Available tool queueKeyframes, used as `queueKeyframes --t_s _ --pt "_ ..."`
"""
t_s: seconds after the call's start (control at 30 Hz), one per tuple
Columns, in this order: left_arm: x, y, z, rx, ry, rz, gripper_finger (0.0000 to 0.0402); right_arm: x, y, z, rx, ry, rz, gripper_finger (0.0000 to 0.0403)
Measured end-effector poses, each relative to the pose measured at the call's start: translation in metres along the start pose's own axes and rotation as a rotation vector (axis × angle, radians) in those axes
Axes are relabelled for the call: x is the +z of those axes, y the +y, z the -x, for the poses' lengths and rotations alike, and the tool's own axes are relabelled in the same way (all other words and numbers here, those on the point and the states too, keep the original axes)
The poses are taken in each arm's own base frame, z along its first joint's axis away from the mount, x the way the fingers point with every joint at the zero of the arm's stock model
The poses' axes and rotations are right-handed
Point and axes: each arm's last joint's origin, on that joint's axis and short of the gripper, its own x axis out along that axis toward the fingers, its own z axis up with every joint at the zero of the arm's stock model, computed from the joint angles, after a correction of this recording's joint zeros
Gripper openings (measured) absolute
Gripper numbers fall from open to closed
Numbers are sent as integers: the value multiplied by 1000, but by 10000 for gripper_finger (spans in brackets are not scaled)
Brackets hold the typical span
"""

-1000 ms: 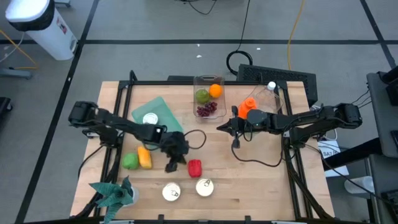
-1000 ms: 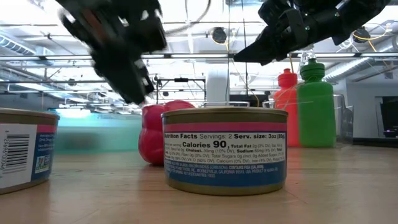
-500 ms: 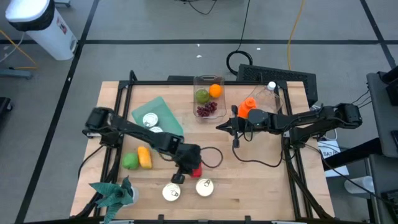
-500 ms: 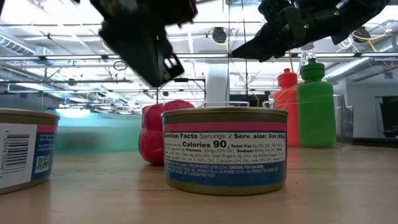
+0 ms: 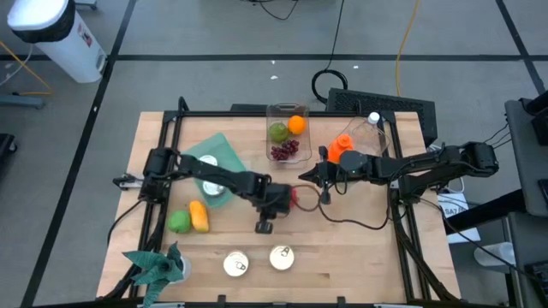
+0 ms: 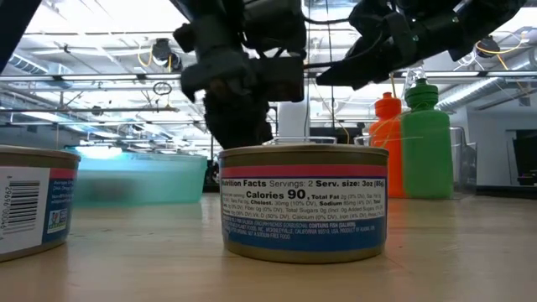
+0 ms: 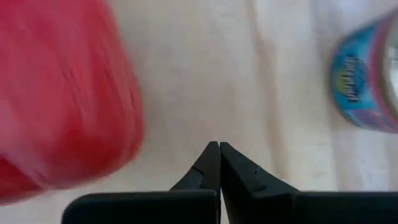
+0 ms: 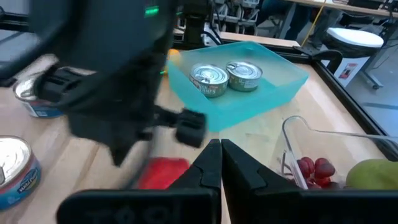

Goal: Pick & Place Food Item
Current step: Put the red bell pepper into the left transparent bin

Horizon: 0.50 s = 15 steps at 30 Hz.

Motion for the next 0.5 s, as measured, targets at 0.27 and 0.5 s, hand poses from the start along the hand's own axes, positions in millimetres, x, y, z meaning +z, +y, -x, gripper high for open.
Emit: queueKeyframes --t_s 0.27,0.5 --pt "1 14 22 38 -33 -30 0 -2 0 0 3 16 2 0" --pt "-9 -4 91 82 -154 -199 0 -4 2 0 13 42 1 0"
